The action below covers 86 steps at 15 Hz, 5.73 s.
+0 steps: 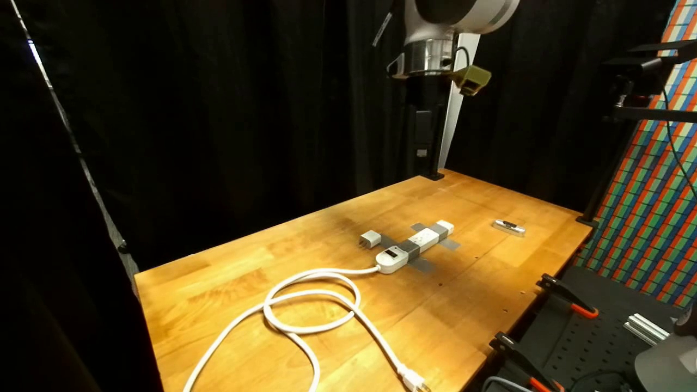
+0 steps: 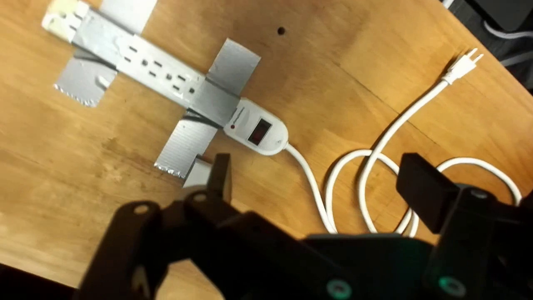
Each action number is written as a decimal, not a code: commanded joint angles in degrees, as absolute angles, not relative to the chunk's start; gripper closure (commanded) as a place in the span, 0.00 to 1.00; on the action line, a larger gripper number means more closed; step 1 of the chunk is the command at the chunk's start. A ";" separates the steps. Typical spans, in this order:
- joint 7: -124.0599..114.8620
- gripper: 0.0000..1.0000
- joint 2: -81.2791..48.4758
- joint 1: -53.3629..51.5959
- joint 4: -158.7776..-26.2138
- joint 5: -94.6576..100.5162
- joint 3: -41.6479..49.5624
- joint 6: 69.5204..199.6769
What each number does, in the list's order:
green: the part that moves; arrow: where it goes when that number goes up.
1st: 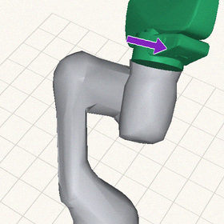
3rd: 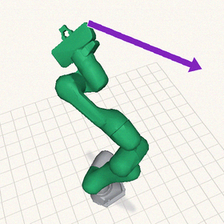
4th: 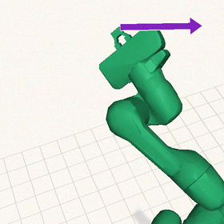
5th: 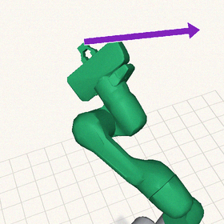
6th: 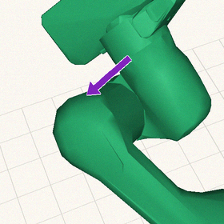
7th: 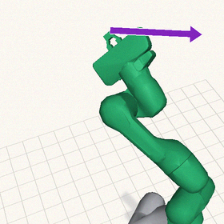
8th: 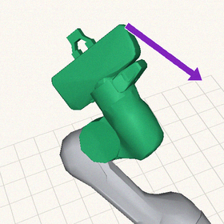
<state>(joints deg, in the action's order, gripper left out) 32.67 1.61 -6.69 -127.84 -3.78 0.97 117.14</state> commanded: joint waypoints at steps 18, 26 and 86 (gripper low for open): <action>76.56 0.00 -19.28 2.85 -116.37 -3.55 -7.16 120.67; 100.18 0.00 -26.32 12.53 -105.76 -26.07 -7.31 108.09; 123.76 0.00 -53.27 19.50 -89.25 -44.80 -8.70 114.62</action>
